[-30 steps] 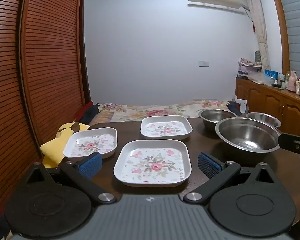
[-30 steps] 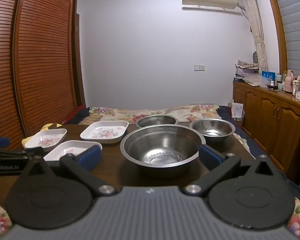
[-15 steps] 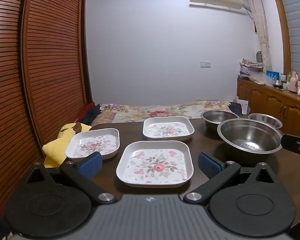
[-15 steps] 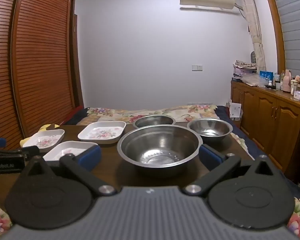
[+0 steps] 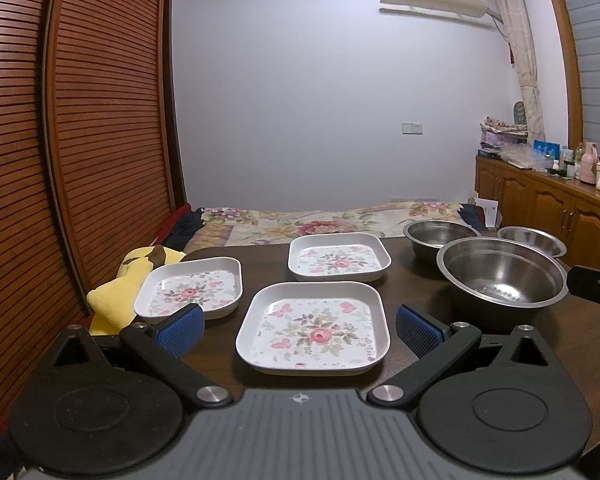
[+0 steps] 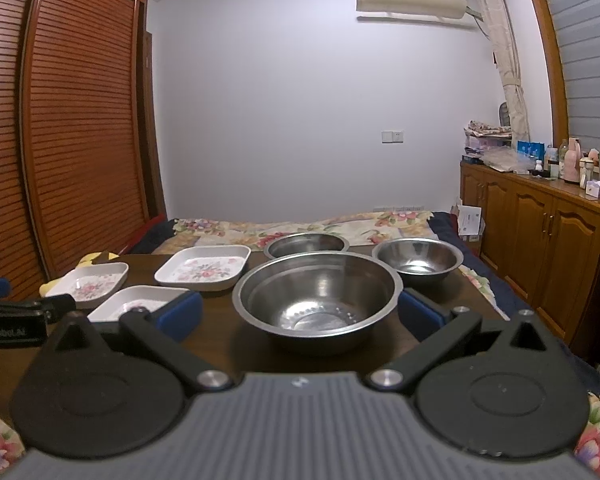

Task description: Organize plates and bowls

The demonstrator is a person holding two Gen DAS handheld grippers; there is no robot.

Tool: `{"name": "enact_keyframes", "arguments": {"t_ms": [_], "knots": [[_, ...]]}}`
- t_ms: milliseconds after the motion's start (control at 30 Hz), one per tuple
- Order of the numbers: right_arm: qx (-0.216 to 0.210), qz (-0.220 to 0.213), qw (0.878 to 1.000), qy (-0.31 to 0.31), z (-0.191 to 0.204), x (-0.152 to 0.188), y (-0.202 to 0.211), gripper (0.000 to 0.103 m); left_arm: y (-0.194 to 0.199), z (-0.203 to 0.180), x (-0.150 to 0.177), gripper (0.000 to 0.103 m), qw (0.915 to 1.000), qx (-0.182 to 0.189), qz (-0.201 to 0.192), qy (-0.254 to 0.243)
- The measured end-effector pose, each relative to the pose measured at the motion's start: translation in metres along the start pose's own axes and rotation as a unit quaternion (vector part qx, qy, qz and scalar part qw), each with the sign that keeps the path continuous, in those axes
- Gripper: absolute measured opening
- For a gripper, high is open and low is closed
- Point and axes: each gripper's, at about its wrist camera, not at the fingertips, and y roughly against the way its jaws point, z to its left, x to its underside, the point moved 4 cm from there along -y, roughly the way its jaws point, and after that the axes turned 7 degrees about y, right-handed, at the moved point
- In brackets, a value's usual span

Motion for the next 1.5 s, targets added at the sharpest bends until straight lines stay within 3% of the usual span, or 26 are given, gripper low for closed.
{"name": "enact_keyframes", "arguments": {"t_ms": [1500], "knots": [[0.001,-0.004,1.0,0.001,-0.0021,-0.001,0.0013,0.103,-0.002,0.0035,0.0006,0.103,1.0,-0.002,0.0,-0.003]]}}
